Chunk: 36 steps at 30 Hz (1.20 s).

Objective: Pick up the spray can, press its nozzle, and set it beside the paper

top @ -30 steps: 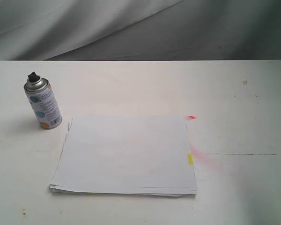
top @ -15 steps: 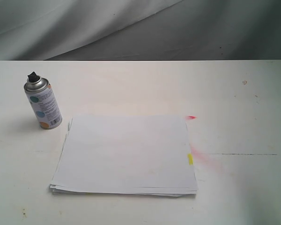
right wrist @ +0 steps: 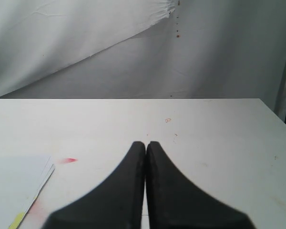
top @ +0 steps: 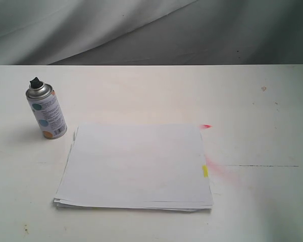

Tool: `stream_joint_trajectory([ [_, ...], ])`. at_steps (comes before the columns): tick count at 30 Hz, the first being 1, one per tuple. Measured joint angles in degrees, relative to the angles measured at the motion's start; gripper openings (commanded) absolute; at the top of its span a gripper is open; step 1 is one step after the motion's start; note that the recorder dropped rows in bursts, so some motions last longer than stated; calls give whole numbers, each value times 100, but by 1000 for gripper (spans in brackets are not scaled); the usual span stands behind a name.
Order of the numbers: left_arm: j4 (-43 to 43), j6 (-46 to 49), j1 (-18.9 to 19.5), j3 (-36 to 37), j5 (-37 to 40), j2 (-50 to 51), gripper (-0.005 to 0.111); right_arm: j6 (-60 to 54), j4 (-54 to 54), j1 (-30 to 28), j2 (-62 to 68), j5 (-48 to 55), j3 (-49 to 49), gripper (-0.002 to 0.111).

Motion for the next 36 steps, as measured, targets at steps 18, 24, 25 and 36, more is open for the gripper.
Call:
stream_joint_trajectory([
  [18, -545, 2597, 0, 1030, 692, -650, 1, 0, 0, 0, 0, 0, 0, 0],
  [24, -545, 2725, 0, 1206, 1407, -673, 1, 0, 0, 0, 0, 0, 0, 0],
  [25, -545, 2736, 0, 1206, 1435, -673, 1, 0, 0, 0, 0, 0, 0, 0],
  [36, -559, 2751, 0, 1206, 1452, -673, 1, 0, 0, 0, 0, 0, 0, 0],
])
